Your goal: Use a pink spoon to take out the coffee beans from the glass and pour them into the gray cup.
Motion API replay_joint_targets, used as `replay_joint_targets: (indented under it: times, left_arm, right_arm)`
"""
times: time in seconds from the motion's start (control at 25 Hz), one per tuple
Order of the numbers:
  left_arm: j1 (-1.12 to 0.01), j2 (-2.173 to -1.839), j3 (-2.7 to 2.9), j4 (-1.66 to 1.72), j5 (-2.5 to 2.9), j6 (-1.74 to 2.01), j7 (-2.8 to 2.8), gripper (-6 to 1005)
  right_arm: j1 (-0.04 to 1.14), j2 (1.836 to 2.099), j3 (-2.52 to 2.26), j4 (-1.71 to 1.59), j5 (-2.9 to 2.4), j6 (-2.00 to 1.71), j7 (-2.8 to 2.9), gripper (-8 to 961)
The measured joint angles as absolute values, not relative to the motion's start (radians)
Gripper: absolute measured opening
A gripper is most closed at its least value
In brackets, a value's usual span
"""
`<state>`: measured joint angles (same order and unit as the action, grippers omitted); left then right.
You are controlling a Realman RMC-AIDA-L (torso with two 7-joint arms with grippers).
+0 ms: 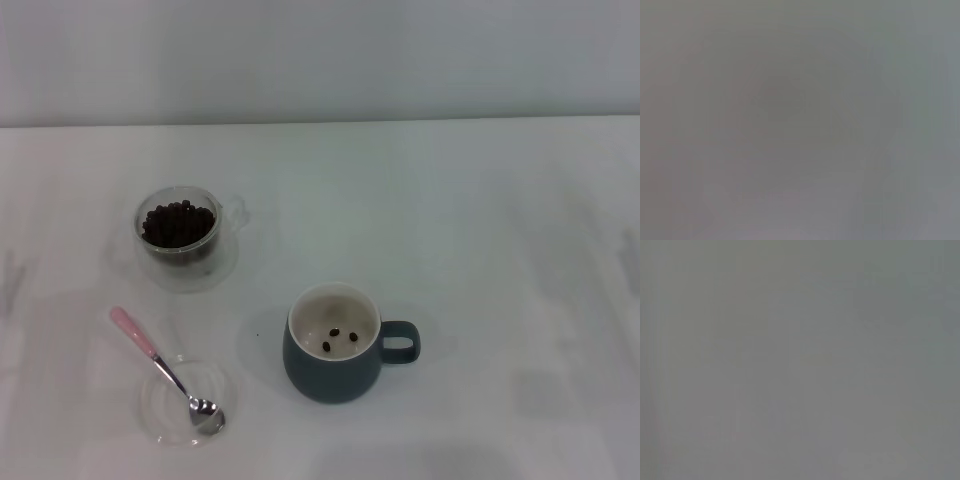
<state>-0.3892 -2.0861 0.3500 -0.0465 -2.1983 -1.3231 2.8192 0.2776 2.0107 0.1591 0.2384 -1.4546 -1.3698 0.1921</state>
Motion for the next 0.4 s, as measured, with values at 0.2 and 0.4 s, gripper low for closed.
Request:
replay_joint_targets:
  times: [0.2, 0.4]
  left_arm:
    - [-0.404, -2.086, 0.349, -0.09, -2.268, -1.325, 2.814, 887]
    - [-0.405, -2.086, 0.352, -0.108, -2.273, -1.323, 2.8, 887]
  right_arm:
    - [0.29, 2.011, 0.16, 0.19, -1.42, -1.328, 0.194, 704]
    - [0.305, 2.011, 0.166, 0.16, -1.402, -1.321, 0.184, 704]
